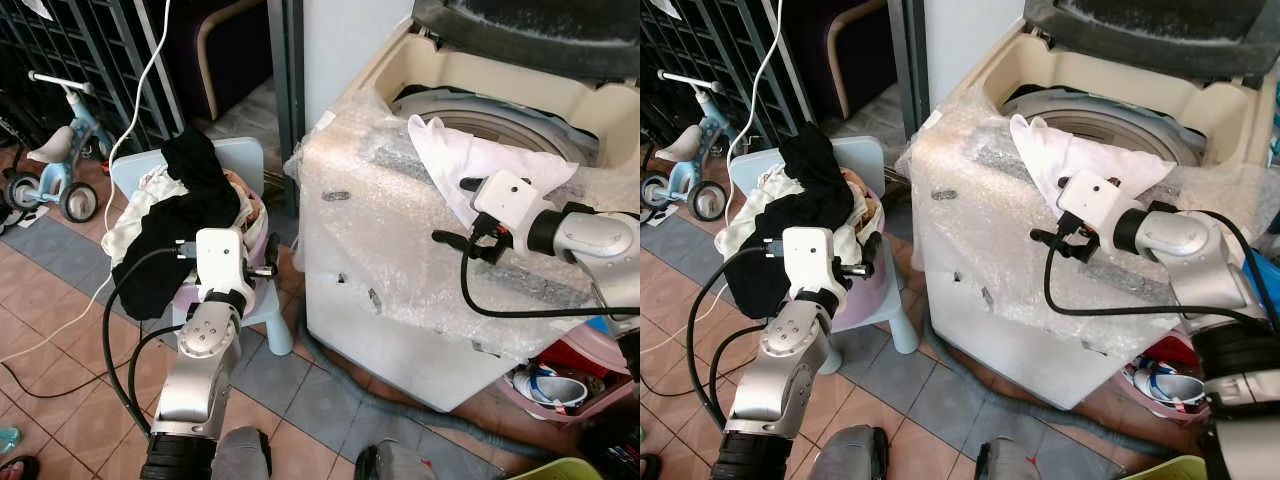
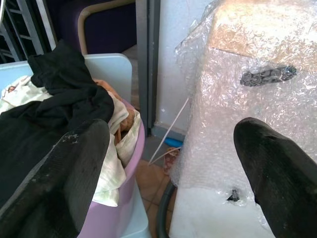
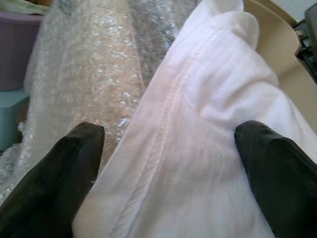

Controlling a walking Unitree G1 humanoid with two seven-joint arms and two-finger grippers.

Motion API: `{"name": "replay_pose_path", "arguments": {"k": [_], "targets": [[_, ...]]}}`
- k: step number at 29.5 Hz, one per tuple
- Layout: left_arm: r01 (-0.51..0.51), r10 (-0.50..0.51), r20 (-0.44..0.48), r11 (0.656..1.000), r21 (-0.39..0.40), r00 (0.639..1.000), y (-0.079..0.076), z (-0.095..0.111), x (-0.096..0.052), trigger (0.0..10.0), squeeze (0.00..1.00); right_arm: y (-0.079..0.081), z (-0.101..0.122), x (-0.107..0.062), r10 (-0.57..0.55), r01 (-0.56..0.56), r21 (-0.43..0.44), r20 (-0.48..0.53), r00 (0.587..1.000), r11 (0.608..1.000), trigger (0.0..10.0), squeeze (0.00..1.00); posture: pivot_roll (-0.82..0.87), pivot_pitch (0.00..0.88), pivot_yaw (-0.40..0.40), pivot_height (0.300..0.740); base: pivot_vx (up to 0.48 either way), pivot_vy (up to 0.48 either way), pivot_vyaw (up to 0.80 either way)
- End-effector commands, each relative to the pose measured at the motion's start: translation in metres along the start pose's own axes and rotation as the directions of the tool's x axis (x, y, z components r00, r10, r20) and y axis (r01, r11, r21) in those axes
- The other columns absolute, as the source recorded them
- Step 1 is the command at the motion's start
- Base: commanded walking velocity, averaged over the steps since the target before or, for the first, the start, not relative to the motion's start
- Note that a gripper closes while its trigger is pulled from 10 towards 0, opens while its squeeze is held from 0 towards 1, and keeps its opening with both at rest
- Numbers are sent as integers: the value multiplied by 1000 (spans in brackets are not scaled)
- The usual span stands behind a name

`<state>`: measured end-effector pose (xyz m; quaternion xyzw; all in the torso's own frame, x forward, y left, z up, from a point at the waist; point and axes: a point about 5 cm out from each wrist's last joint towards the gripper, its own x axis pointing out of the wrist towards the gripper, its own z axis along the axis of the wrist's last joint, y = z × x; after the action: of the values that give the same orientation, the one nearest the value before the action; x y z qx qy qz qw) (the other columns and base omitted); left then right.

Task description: Clothes washing

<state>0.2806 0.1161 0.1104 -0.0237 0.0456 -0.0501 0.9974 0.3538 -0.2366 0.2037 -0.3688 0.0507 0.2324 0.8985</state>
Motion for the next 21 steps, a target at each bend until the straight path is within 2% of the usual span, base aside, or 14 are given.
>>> {"name": "replay_pose_path", "arguments": {"k": [1,4,6,8,13,14,15,16,17,18,19,20,21], "targets": [[6,-6,-2,1000,4,1000,-1,1,0,10000,0,-21,8,-1,-167,167,19,21,986,986,10000,0,-34,84,36,728,0,0,0],[10,-10,-3,1000,6,1000,-2,1,1,10000,0,-28,12,1,-230,229,40,37,972,973,10000,0,-35,85,37,728,0,0,0],[12,-12,-2,1000,8,1000,-1,2,3,10000,0,-43,37,-1,-387,377,90,160,908,922,10000,0,-41,88,46,728,0,0,0],[11,-11,-2,1000,8,1000,0,2,4,10000,0,-49,51,-3,-462,447,117,235,855,887,10000,0,-37,89,44,728,0,0,0],[7,-7,-2,1000,7,1000,0,2,3,10000,0,-45,65,-6,-476,434,197,322,818,879,10000,0,-33,92,47,728,0,0,0],[5,-5,-5,1000,6,1000,1,1,1,10000,0,-32,72,-2,-406,338,236,376,833,911,10000,0,-37,93,49,728,0,0,0],[5,-5,-5,1000,6,1000,1,1,1,10000,0,-32,72,-2,-406,338,236,376,833,911,10000,0,-37,93,49,728,0,0,0],[7,-6,-8,1000,7,1000,1,1,0,10000,0,-21,74,0,-343,261,244,403,849,934,10000,0,-40,94,49,728,0,0,0],[10,-9,-11,1000,9,1000,1,0,0,10000,0,-5,75,3,-224,135,229,424,877,964,10000,0,-40,94,49,728,0,0,0],[14,-14,-15,1000,11,1000,1,-2,-1,10000,0,27,72,3,27,-115,175,442,897,978,10000,0,-42,94,44,728,0,0,0],[14,-14,-15,1000,11,1000,1,-2,-1,10000,0,27,72,3,27,-115,175,442,897,978,10000,0,-42,94,44,728,0,0,0],[15,-15,-15,1000,12,1000,1,-2,-1,10000,0,46,67,-2,171,-256,144,434,885,956,10000,0,-39,94,36,728,0,0,0],[15,-15,-15,1000,12,1000,1,-2,-1,10000,0,46,67,-2,171,-256,144,434,885,956,10000,0,-39,94,36,728,0,0,0]]}}
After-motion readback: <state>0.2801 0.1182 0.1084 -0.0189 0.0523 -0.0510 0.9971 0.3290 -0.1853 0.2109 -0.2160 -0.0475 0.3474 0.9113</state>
